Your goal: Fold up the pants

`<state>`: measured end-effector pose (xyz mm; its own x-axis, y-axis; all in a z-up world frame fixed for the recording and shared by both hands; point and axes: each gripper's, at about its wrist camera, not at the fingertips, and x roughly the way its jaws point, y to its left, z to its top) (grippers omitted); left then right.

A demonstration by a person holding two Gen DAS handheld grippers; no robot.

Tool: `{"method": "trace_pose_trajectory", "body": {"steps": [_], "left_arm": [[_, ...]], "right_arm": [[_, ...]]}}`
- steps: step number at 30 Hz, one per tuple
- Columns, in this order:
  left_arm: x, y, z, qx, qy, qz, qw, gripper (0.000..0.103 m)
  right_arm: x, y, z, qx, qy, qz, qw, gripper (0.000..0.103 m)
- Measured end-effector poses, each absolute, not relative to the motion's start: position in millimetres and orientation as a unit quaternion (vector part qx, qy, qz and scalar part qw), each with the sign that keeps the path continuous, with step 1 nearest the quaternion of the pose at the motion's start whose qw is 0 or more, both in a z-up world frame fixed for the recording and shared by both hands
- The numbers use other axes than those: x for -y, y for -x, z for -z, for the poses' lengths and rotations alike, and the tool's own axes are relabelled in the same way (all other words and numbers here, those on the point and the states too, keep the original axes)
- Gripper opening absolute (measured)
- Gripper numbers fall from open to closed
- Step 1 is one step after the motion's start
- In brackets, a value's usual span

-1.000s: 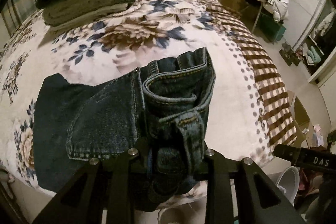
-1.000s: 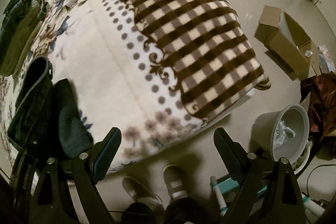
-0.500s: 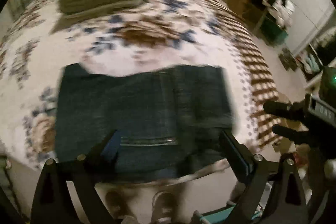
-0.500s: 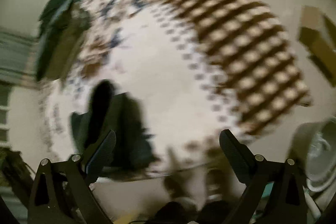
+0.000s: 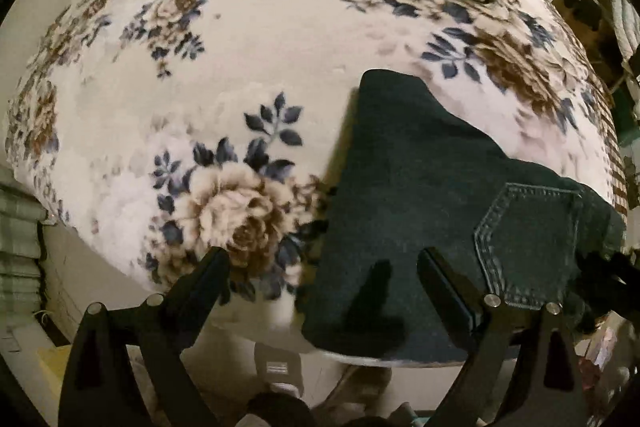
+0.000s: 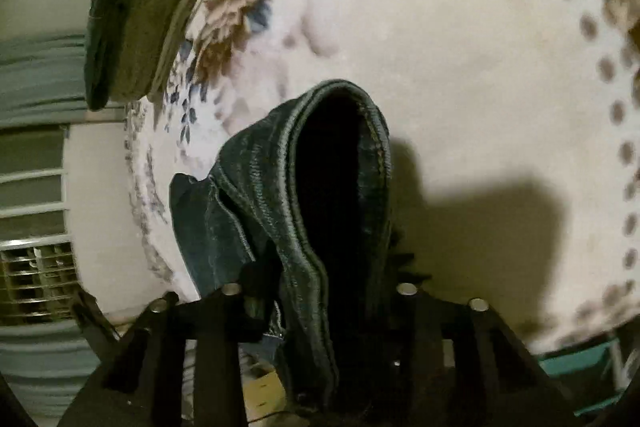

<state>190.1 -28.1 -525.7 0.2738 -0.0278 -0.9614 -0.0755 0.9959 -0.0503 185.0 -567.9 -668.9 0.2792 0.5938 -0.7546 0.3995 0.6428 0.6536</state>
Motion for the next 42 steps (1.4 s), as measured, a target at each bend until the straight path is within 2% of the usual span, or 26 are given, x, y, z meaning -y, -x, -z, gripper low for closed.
{"method": "trace_pose_trajectory", "body": {"steps": [1, 2, 7, 10, 12, 15, 18, 20, 25, 27, 29, 35, 37, 40, 41, 42], "left_arm": [[28, -192, 528, -0.606, 0.045, -0.012, 0.794, 0.096], [29, -194, 530, -0.608, 0.048, -0.008, 0.793, 0.096], [38, -201, 542, -0.620, 0.061, 0.011, 0.782, 0.096], [46, -202, 554, -0.632, 0.063, 0.020, 0.773, 0.096], [50, -202, 559, -0.637, 0.061, 0.024, 0.768, 0.096], [55, -200, 560, -0.637, 0.052, 0.029, 0.769, 0.096], [57, -199, 561, -0.637, 0.048, 0.030, 0.768, 0.096], [57, -199, 560, -0.638, 0.046, 0.029, 0.768, 0.096], [66, -195, 559, -0.639, 0.029, 0.035, 0.768, 0.096], [70, -196, 559, -0.641, 0.023, 0.039, 0.766, 0.096], [71, -194, 556, -0.642, 0.016, 0.042, 0.765, 0.096], [72, -186, 550, -0.644, 0.016, 0.056, 0.763, 0.096], [72, -183, 550, -0.644, 0.014, 0.058, 0.762, 0.096], [73, -182, 559, -0.654, 0.016, 0.053, 0.754, 0.096], [73, -182, 561, -0.656, 0.016, 0.052, 0.753, 0.096], [74, -181, 563, -0.657, 0.017, 0.051, 0.752, 0.096]], "right_arm": [[566, -185, 661, -0.595, -0.405, -0.070, 0.691, 0.026], [564, -184, 650, -0.593, -0.392, -0.069, 0.700, 0.010], [592, -182, 619, -0.580, -0.371, -0.046, 0.724, 0.011], [615, -185, 636, -0.602, -0.360, -0.036, 0.712, 0.014], [628, -186, 658, -0.646, -0.352, 0.000, 0.678, 0.060], [644, -169, 652, -0.626, -0.391, 0.021, 0.675, 0.062], [641, -147, 627, -0.597, -0.409, 0.044, 0.689, 0.062], [640, -126, 626, -0.582, -0.460, 0.055, 0.669, 0.062], [629, -106, 669, -0.576, -0.550, 0.073, 0.600, 0.062], [623, -105, 680, -0.548, -0.585, 0.064, 0.594, 0.022], [617, -110, 663, -0.551, -0.549, 0.075, 0.625, 0.017], [612, -103, 609, -0.542, -0.527, 0.068, 0.651, 0.015], [613, -100, 608, -0.555, -0.516, 0.070, 0.649, 0.015], [620, -87, 637, -0.598, -0.479, 0.092, 0.636, 0.017], [621, -85, 652, -0.609, -0.478, 0.096, 0.625, 0.023], [622, -84, 670, -0.624, -0.482, 0.096, 0.608, 0.040]]}}
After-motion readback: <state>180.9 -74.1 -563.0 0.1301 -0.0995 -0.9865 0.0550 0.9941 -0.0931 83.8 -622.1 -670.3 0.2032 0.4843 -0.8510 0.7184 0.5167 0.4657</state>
